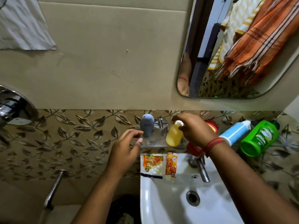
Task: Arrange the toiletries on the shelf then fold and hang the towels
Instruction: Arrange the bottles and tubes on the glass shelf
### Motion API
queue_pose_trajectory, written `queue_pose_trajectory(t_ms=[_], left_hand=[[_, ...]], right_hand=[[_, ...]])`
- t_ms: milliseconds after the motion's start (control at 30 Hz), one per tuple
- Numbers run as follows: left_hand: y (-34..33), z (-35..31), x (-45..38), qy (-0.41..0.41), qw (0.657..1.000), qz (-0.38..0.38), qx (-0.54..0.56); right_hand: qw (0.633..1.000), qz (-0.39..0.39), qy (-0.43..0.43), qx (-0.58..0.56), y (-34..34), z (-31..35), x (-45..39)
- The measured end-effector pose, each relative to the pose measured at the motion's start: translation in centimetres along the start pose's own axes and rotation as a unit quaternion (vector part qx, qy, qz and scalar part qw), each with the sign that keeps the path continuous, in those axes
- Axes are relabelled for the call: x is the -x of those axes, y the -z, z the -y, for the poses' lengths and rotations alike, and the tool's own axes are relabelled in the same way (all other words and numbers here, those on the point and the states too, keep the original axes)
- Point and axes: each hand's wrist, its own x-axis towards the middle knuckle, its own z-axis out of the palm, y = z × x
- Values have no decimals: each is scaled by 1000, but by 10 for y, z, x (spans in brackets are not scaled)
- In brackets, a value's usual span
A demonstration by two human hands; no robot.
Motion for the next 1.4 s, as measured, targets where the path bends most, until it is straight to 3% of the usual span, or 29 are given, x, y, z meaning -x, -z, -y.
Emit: queue_pose_trajectory(t_ms=[167,267,400,567,700,800,967,1400], left_hand=[[-32,-29,-3,4,981,160,-113],[-51,-44,-5,5,958,194,-210],[-69,-56,-4,4,953,170,-251],[-74,-55,-1,22,969,123,-215],[-64,-46,-2,82,991,-38,-97],[-50,-31,-14,153,981,-117,12],[-42,-13,-34,222,966,-51,120],[-29,-10,-42,182,983,15,35]], right_hand=[[992,90,36,76,3,-1,10],[990,93,53,94,-4,3,11],[988,95,65,105,-10,3,10],[983,109,91,112,-8,1,12],[986,104,91,96,-5,4,11],[996,78,35,-31,-3,19,-2],[982,75,-10,-170,-15,44,-25],[971,72,-35,-227,-37,57,-31]])
